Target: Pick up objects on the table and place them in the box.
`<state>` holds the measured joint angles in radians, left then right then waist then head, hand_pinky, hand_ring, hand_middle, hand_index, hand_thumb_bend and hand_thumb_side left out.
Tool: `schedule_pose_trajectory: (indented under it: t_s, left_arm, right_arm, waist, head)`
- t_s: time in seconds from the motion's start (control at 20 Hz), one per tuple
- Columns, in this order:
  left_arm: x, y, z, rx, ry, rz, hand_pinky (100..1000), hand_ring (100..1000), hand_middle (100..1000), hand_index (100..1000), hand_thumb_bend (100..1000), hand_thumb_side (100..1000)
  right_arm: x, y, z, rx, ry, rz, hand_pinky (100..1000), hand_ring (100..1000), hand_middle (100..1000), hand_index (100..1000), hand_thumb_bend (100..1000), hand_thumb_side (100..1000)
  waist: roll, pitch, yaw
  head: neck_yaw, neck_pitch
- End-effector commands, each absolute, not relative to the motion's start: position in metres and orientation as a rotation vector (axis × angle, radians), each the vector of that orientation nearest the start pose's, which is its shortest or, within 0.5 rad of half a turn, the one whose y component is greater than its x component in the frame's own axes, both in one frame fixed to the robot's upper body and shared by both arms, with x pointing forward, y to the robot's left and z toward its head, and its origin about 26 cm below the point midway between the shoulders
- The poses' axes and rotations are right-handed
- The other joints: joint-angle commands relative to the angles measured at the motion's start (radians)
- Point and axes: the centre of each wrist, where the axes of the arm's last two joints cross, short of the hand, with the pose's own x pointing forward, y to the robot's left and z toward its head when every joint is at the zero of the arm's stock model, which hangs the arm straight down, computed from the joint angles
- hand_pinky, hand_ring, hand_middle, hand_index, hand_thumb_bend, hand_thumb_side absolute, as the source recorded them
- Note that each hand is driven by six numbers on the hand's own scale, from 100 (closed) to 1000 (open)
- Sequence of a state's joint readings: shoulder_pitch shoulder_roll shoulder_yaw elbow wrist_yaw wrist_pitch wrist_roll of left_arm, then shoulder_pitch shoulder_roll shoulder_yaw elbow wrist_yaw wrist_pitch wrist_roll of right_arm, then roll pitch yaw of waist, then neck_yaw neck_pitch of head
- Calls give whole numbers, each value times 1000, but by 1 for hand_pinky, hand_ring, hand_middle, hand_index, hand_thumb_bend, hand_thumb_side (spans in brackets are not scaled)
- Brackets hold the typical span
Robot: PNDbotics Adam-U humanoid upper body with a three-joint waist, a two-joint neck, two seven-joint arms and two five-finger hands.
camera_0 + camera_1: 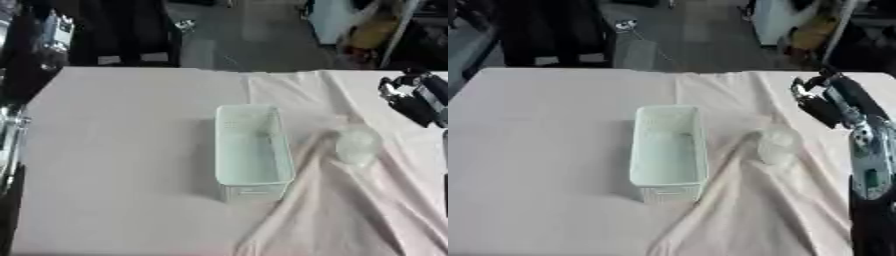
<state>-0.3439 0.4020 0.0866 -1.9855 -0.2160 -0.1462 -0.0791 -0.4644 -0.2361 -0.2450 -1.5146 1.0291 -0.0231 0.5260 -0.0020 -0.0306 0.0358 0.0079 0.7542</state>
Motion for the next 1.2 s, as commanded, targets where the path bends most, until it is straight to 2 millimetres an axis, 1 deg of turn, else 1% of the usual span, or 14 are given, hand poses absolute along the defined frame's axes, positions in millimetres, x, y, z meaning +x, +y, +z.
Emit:
schedule_pose_trajectory:
  t_s: [0.05,0.1,0.15,0.2,0.25,0.3,0.35,0.5,0.7,0.8,1.2]
  left_arm:
    - [301,290,236,523,-2420,-660,473,593,723,733,100,761]
    - [301,290,236,523,-2420,-661,473,593,724,733,100,761]
    - [301,290,236,522,-2420,-662,473,594,724,733,100,761]
    - [301,290,236,522,-2420,-662,473,594,724,733,100,761]
    - [301,289,236,521,-2421,-662,473,594,724,733,100,761]
    - [301,289,236,521,-2421,-662,473,594,723,733,100,760]
    - [301,289,236,521,-2422,-662,474,594,724,733,100,760]
    - [301,289,236,521,-2423,-662,474,594,724,733,100,760]
    - [301,289,236,521,-2423,-663,474,594,724,733,100,760]
    - [301,289,236,521,-2423,-663,474,594,724,733,100,760]
    - [301,289,236,521,-2422,-665,474,594,724,733,100,760]
  right_arm:
    - [380,-315,154,-875,-1392,1083,1000,1000,997,630,100,1000]
    - [380,-314,152,-862,-1386,1102,1000,1000,998,633,100,1000]
    - [381,-313,150,-842,-1372,1129,1000,1000,1000,642,224,969]
    - [383,-312,147,-819,-1352,1161,1000,1000,1000,642,224,969]
    - [384,-312,143,-789,-1324,1199,1000,1000,1000,644,316,946]
    - [386,-311,140,-766,-1301,1227,1000,1000,1000,646,298,942]
    - [386,-311,138,-748,-1285,1248,1000,1000,1000,649,335,960]
    - [389,-310,134,-710,-1254,1291,1000,1000,1000,652,334,965]
    - [389,-310,133,-700,-1245,1301,1000,1000,1000,655,323,987]
    - [389,-311,133,-700,-1242,1299,1000,1000,1000,655,283,1000]
    - [389,-315,130,-707,-1213,1293,1000,1000,1000,653,236,1000]
  waist:
    - [0,-8,1]
    - [0,-7,1]
    - [-1,-7,2]
    - [-1,-7,2]
    - [-1,-7,3]
    - [-1,-7,3]
    - [-1,-7,4]
    - [-1,-7,5]
    - [-1,-7,5]
    - [-1,-7,5]
    - [-1,-7,4]
  head:
    - [-4,1]
    - [-5,2]
    - [-5,3]
    - [-5,3]
    - [-6,3]
    - [-6,3]
    - [-6,3]
    - [-6,4]
    - [-6,5]
    - [-6,5]
    - [-6,5]
